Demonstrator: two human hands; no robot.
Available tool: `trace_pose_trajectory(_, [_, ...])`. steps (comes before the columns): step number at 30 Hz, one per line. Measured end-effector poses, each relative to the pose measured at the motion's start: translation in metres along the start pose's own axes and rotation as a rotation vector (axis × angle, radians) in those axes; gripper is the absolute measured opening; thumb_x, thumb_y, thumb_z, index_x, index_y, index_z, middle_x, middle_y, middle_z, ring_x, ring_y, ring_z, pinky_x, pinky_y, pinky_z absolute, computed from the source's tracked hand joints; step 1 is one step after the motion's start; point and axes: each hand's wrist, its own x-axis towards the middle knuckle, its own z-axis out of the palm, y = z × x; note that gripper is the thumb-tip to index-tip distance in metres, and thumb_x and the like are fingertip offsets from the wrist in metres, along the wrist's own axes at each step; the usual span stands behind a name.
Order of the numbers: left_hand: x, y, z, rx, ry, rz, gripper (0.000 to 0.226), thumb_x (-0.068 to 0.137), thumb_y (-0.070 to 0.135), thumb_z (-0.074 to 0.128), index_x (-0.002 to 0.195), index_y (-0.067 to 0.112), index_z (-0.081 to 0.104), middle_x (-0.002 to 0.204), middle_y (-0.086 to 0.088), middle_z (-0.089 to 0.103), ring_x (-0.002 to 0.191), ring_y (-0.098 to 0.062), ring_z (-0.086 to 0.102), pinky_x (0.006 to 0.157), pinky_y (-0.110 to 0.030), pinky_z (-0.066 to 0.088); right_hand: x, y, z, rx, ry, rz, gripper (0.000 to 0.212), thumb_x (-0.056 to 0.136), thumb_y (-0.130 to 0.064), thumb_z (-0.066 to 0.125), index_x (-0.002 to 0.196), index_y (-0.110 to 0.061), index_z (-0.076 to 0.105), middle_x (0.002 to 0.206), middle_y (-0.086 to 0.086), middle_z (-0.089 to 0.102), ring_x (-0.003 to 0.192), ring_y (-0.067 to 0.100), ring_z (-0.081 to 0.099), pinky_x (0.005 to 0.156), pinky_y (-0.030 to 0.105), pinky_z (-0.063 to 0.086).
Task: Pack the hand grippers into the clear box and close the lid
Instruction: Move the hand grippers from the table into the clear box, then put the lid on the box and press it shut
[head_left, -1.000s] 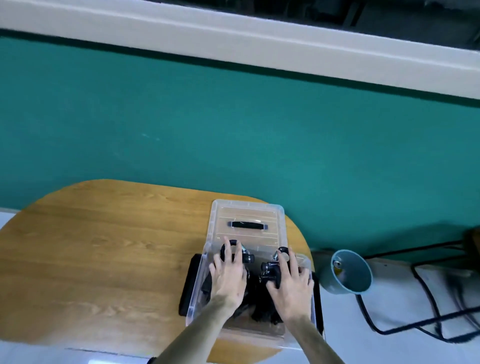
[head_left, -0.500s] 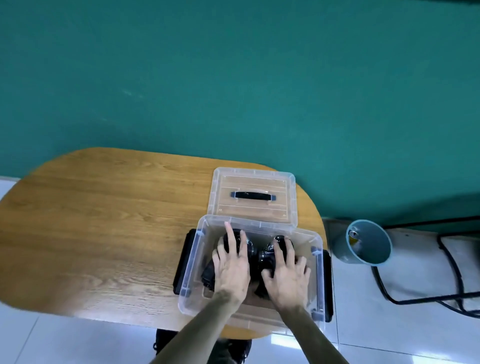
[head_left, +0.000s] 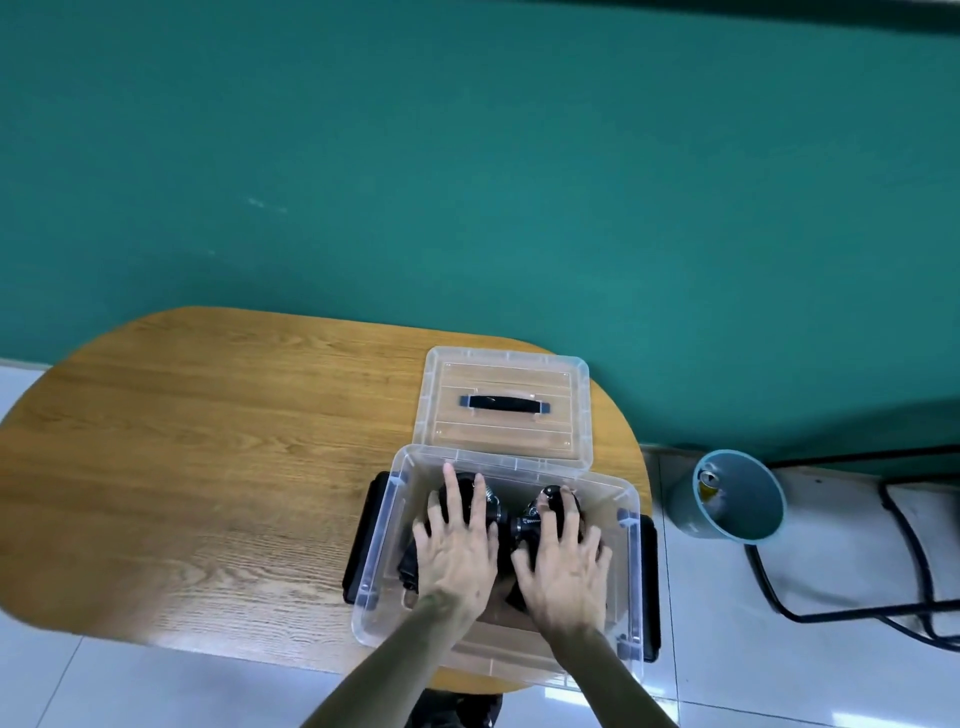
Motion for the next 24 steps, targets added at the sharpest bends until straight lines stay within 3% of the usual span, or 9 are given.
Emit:
trace_pose_trajectory(2, [0.0, -0.006, -0.01, 0.056, 0.03, 0.007, 0.062, 0.105, 0.049, 0.012, 0.157, 0.03, -0.018, 0.167, -0.009, -0.01, 0.139, -0.029, 0.031, 0.114, -0.044, 0.028, -0.001, -0.001, -0.003, 0.006, 0.024, -0.007, 0.056, 0.083, -0.046, 0.045, 0.13, -0.016, 0.054, 0.148, 0.015, 0.044, 0.11, 0.039, 0.052, 0.083, 0.052, 0.046])
trace_pose_trajectory(4, [0.003, -0.016, -0.025, 0.136, 0.077, 0.04, 0.06, 0.105, 0.05, 0.008, 0.16, 0.026, -0.001, 0.16, -0.009, 0.023, 0.132, -0.026, 0.037, 0.11, -0.042, 0.031, 0.001, -0.003, -0.008, 0.014, 0.059, -0.031, 0.051, 0.089, -0.044, 0.041, 0.131, -0.017, 0.052, 0.146, 0.015, 0.044, 0.12, 0.04, 0.05, 0.089, 0.054, 0.045])
trace_pose_trajectory(9, [0.024, -0.038, -0.056, 0.179, 0.228, 0.12, 0.06, 0.103, 0.043, 0.004, 0.138, 0.019, 0.046, 0.132, -0.008, 0.051, 0.107, -0.024, 0.049, 0.091, -0.04, 0.041, 0.024, -0.003, -0.033, -0.022, 0.109, -0.039, 0.04, 0.096, -0.037, 0.037, 0.129, -0.016, 0.049, 0.133, 0.016, 0.051, 0.11, 0.039, 0.051, 0.088, 0.056, 0.045])
trace_pose_trajectory(12, [0.038, -0.037, -0.07, 0.155, 0.273, 0.139, 0.056, 0.104, 0.041, 0.008, 0.138, 0.018, 0.047, 0.132, -0.007, 0.051, 0.103, -0.022, 0.049, 0.087, -0.038, 0.043, 0.044, -0.002, -0.048, -0.061, 0.111, -0.036, 0.041, 0.1, -0.037, 0.032, 0.129, -0.015, 0.049, 0.133, 0.017, 0.051, 0.112, 0.039, 0.049, 0.087, 0.055, 0.043])
trace_pose_trajectory(19, [0.094, -0.029, -0.102, 0.139, 0.235, 0.208, 0.051, 0.106, 0.039, 0.012, 0.146, 0.014, 0.033, 0.144, -0.008, 0.042, 0.119, -0.021, 0.046, 0.102, -0.038, 0.04, 0.108, -0.004, -0.068, -0.102, 0.127, -0.031, 0.045, 0.098, -0.036, 0.03, 0.129, -0.011, 0.051, 0.128, 0.017, 0.051, 0.094, 0.034, 0.05, 0.073, 0.047, 0.045])
trace_pose_trajectory(24, [0.142, -0.034, -0.102, 0.088, 0.188, 0.263, 0.051, 0.104, 0.036, 0.017, 0.15, 0.013, 0.024, 0.153, -0.011, 0.032, 0.129, -0.021, 0.043, 0.111, -0.041, 0.038, 0.155, 0.005, -0.067, -0.172, 0.136, -0.1, 0.047, 0.099, -0.037, 0.034, 0.137, -0.012, 0.045, 0.132, 0.015, 0.049, 0.105, 0.035, 0.048, 0.081, 0.048, 0.044])
